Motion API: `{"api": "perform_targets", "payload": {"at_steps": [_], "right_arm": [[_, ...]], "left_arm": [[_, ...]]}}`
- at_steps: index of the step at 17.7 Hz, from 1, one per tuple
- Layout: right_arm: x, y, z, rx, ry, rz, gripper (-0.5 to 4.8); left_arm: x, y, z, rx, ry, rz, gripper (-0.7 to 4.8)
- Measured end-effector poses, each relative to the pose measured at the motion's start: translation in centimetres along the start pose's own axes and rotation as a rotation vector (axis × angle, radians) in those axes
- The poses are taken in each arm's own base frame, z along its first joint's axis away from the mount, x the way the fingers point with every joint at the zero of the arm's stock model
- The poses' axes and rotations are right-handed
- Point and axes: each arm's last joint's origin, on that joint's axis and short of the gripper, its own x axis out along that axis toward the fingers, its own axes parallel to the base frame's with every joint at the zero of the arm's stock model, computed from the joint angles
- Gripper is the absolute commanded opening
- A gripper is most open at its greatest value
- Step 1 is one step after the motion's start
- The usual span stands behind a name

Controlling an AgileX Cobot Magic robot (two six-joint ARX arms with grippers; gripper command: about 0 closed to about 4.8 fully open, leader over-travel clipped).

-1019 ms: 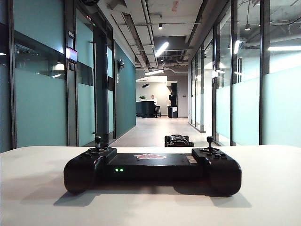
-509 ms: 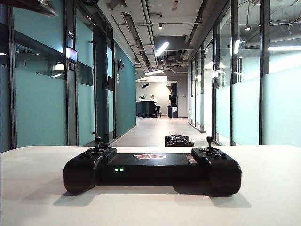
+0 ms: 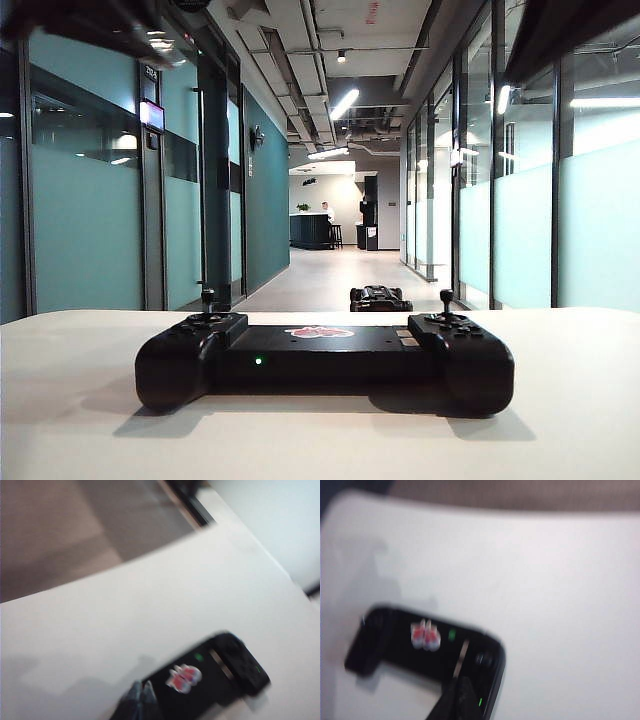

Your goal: Push the left joystick on the remote control sitting on the white table forward to make the robot dog walk in a straight line until it approaches the door.

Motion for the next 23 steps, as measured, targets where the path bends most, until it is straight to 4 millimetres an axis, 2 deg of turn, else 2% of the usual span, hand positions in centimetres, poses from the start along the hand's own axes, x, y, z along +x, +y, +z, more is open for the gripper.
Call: {"api": "perform_targets", "payload": {"at_steps": [2,3,4,5,6,7,15,23], "right_arm": [[0.7,0.4,-0.3,-0.012,0.047,0.009,-0.04],[1.1,0.6,-0.4,-0.02,0.073,0.022,0.19],[1.6,0.8,-0.6,-0.026,0.106,0.032,1.0],[2.1,0.9,-0.8,-0.029,0.142,0.037,2.48],[2.7,1.0,-1.1,-0.032,0.187,0.038,3.55],[3.2,1.0,-1.3,-0.031,0.228,0.036,3.73],[7.7,0.8,-2.7,-0.006,0.48,-0.055,3.69],[11.1,0.8,-3.6,-0.002,0.588,-0.076,3.71]], "left_arm": [[0.6,-0.8,-0.1,0.036,0.022,-0.023,-0.05],[1.0,-0.9,-0.2,0.038,0.038,-0.021,-0.05],[1.1,-1.0,-0.3,0.037,0.049,-0.023,-0.05],[1.2,-0.9,-0.3,0.035,0.054,-0.021,-0.05],[1.3,-0.8,-0.4,0.033,0.058,-0.017,-0.05],[1.5,-0.8,-0.4,0.031,0.064,-0.015,-0.05],[1.7,-0.8,-0.4,0.029,0.068,-0.028,-0.05],[1.7,-0.8,-0.4,0.027,0.067,-0.047,-0.05]]}}
